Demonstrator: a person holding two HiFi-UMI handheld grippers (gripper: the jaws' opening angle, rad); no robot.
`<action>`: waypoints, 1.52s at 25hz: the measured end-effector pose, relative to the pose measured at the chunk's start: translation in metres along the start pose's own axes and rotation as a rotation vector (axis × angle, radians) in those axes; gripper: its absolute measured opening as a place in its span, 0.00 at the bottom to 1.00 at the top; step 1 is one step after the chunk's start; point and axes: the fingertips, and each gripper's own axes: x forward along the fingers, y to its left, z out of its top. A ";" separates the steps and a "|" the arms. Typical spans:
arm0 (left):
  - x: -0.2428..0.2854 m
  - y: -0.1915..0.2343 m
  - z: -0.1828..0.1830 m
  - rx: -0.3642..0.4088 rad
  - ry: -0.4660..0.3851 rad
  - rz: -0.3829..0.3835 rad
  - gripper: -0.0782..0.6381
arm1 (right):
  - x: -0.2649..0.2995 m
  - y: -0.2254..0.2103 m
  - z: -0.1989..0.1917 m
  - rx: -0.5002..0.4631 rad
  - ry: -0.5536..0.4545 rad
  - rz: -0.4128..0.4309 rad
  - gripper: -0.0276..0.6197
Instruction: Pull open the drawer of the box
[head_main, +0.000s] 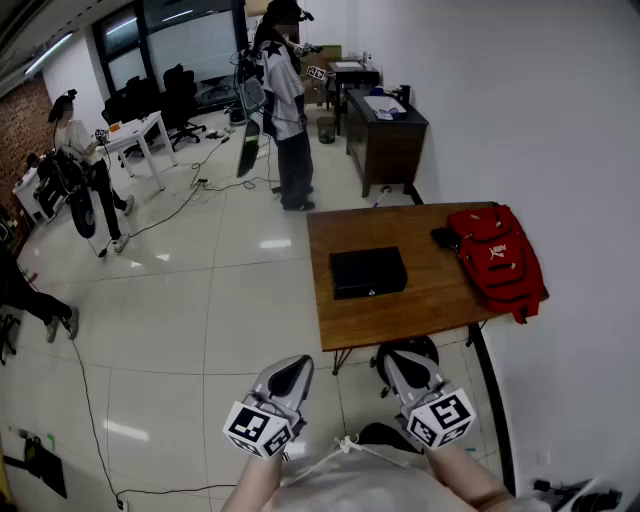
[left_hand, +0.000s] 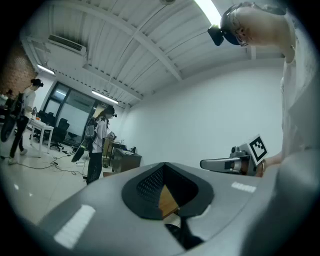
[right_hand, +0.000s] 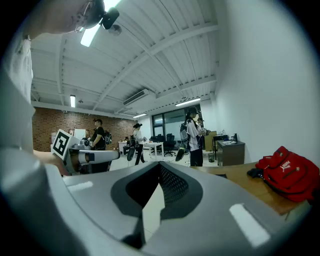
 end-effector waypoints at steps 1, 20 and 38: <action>0.001 0.002 -0.004 -0.005 0.004 0.000 0.12 | 0.003 -0.002 -0.002 0.004 0.005 0.001 0.05; 0.072 0.066 -0.020 0.038 0.049 0.035 0.12 | 0.075 -0.078 -0.003 0.018 0.034 -0.049 0.05; 0.181 0.146 -0.080 -0.052 0.209 0.041 0.12 | 0.190 -0.173 -0.109 0.011 0.362 -0.067 0.06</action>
